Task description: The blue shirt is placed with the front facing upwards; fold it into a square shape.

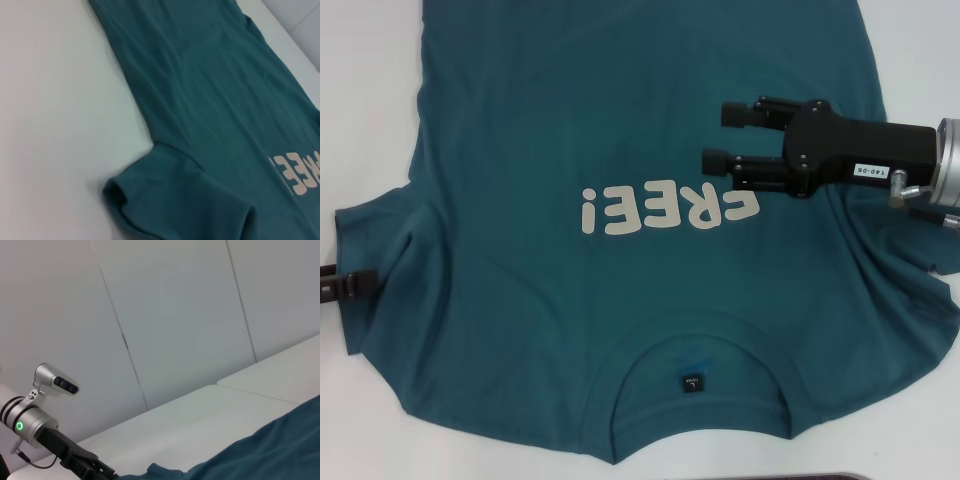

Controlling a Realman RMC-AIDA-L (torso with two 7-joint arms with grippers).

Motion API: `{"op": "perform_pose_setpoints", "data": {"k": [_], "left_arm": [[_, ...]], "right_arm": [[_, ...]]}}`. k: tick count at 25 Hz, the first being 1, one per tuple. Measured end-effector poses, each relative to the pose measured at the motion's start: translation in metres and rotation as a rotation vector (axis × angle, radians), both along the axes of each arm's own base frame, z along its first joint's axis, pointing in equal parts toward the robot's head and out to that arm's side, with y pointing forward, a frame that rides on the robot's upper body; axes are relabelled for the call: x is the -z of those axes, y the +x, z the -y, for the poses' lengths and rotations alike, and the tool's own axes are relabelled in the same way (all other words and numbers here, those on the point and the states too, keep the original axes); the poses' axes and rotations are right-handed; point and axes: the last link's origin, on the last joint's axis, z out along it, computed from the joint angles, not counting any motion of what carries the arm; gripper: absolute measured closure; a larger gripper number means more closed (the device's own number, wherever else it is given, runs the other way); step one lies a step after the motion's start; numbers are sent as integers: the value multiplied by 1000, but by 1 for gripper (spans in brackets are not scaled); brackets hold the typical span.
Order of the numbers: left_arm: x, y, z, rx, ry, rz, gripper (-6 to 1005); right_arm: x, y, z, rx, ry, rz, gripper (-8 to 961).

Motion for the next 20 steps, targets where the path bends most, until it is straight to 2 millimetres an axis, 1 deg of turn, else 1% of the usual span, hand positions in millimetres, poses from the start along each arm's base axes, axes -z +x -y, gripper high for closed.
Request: {"op": "perform_pose_setpoints", "data": {"k": [3, 8, 17, 20], "left_arm": [[0, 3, -1, 11, -1, -2, 125], [1, 4, -2, 19, -7, -4, 156], [0, 2, -6, 13, 21, -34, 213], [0, 3, -7, 16, 20, -38, 310]], "right_arm": [[0, 0, 0, 0, 0, 0, 129], [0, 0, 0, 0, 0, 1, 129], [-1, 0, -1, 0, 5, -4, 129], [-1, 0, -1, 0, 5, -4, 129]]}}
